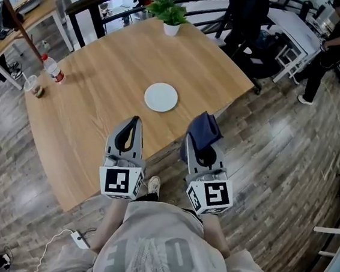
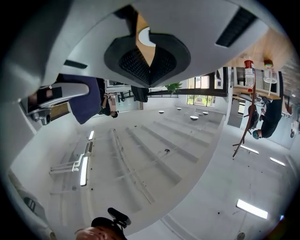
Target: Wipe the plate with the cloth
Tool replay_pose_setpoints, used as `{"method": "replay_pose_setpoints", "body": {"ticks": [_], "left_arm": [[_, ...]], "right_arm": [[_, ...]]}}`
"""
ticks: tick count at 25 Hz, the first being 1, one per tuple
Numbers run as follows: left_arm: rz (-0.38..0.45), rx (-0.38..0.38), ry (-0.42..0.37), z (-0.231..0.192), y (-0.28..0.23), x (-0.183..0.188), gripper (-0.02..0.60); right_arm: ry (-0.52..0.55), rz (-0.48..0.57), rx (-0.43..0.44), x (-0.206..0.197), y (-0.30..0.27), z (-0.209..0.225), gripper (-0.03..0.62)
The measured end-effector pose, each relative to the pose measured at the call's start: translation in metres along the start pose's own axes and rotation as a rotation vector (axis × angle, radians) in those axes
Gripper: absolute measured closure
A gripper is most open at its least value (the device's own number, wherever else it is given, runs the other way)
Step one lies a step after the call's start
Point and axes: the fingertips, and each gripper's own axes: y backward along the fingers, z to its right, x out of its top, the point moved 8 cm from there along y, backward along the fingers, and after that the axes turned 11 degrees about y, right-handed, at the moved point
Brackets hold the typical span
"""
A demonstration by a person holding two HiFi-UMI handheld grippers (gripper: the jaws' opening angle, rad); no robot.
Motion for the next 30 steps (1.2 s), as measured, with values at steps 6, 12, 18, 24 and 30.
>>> {"method": "replay_pose_setpoints", "body": {"ticks": [6, 12, 18, 24, 30], "left_arm": [[-0.055, 0.023, 0.022, -0.029, -0.043, -0.014, 0.577], [-0.114, 0.073, 0.041, -0.044, -0.083, -0.031, 0.578], [-0.162, 0.19, 0.022, -0.057, -0.117, -0.047, 0.578], [-0.228, 0.312, 0.001, -0.081, -0.132, -0.057, 0.578], [-0.258, 0.419, -0.006, -0.078, -0.142, -0.061, 0.577]], "right_arm": [[0.016, -0.077, 0.001, -0.007, -0.045, 0.013, 0.53], [0.018, -0.118, 0.047, -0.017, -0.084, 0.038, 0.529], [-0.006, -0.114, 0.126, -0.041, -0.132, 0.065, 0.528], [-0.011, -0.096, 0.306, -0.046, -0.18, 0.073, 0.528], [-0.01, -0.096, 0.39, -0.06, -0.201, 0.098, 0.528]]}}
